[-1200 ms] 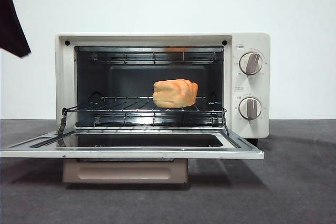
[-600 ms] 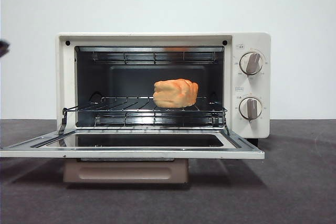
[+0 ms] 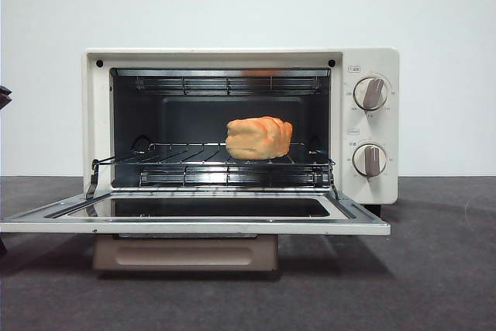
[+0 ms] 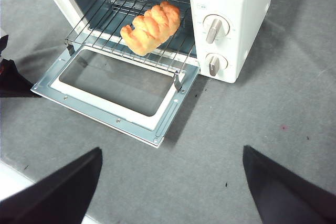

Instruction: The left arm flap open the oven, the right arm pick bread and place it into oven, the left arm flap close the oven

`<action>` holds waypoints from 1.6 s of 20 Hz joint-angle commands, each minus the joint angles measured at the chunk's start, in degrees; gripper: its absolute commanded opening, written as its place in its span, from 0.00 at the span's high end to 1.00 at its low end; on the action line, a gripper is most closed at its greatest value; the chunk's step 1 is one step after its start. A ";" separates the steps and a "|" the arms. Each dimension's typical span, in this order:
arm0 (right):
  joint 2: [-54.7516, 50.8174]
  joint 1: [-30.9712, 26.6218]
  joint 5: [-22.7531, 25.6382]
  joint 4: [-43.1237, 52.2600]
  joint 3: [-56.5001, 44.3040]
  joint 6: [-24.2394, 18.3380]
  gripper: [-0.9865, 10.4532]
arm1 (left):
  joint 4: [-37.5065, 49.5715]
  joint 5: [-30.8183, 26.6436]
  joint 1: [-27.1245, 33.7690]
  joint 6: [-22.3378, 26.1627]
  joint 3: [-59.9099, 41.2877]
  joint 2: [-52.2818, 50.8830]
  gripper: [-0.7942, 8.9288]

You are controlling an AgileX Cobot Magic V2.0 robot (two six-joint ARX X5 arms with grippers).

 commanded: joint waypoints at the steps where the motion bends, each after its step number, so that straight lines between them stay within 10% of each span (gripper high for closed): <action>1: 0.37 0.44 0.26 0.57 1.01 0.61 0.54 | 0.94 0.94 -0.09 -1.03 0.02 0.87 0.91; 22: 0.37 0.44 -0.15 0.57 1.03 2.10 0.54 | 2.89 10.97 2.58 -6.64 12.98 -4.26 0.91; 32: 0.37 0.44 -0.15 0.57 1.01 2.10 0.54 | 18.91 11.26 2.58 -21.57 19.28 -4.37 0.91</action>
